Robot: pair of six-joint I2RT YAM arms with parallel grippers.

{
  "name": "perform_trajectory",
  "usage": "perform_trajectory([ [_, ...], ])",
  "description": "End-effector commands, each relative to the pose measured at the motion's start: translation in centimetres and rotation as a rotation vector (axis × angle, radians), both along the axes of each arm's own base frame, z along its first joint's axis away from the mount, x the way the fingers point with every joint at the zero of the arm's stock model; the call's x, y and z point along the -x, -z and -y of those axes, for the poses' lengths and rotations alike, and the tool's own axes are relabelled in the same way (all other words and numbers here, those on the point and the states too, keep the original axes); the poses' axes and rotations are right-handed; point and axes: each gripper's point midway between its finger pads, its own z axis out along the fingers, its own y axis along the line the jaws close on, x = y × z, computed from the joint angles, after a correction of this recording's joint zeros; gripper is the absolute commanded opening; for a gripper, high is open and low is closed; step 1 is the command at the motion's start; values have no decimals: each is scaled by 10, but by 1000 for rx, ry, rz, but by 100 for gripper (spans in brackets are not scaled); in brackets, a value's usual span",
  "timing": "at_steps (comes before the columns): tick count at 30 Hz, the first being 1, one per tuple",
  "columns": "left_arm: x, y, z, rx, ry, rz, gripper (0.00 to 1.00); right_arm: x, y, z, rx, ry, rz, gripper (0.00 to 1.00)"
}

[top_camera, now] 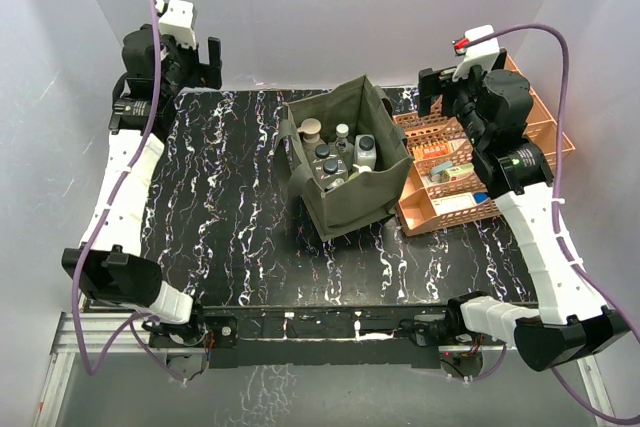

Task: Place the personal care products into the canvas bag
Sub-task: Place the care product in the canvas bag, then reset both arms

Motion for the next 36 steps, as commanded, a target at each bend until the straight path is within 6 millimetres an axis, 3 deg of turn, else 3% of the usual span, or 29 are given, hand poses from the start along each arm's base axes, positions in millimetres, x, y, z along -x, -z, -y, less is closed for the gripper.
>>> perform_trajectory([
  [1, 24, -48, -5, 9, -14, 137, 97, 8, -52, 18, -18, 34, 159, 99],
  [6, 31, -32, -4, -11, 1, 105, 97, 21, -50, 32, -24, 48, 146, 99],
  [11, 48, -30, -5, -18, 6, 102, 97, 27, -42, 33, -39, 23, 123, 99],
  [22, 46, -26, -18, 11, -48, 96, 97, 29, -36, 23, -41, -30, 111, 99],
  [36, 46, -27, -16, 15, -39, 103, 97, 28, -33, 22, -43, -39, 103, 99],
])
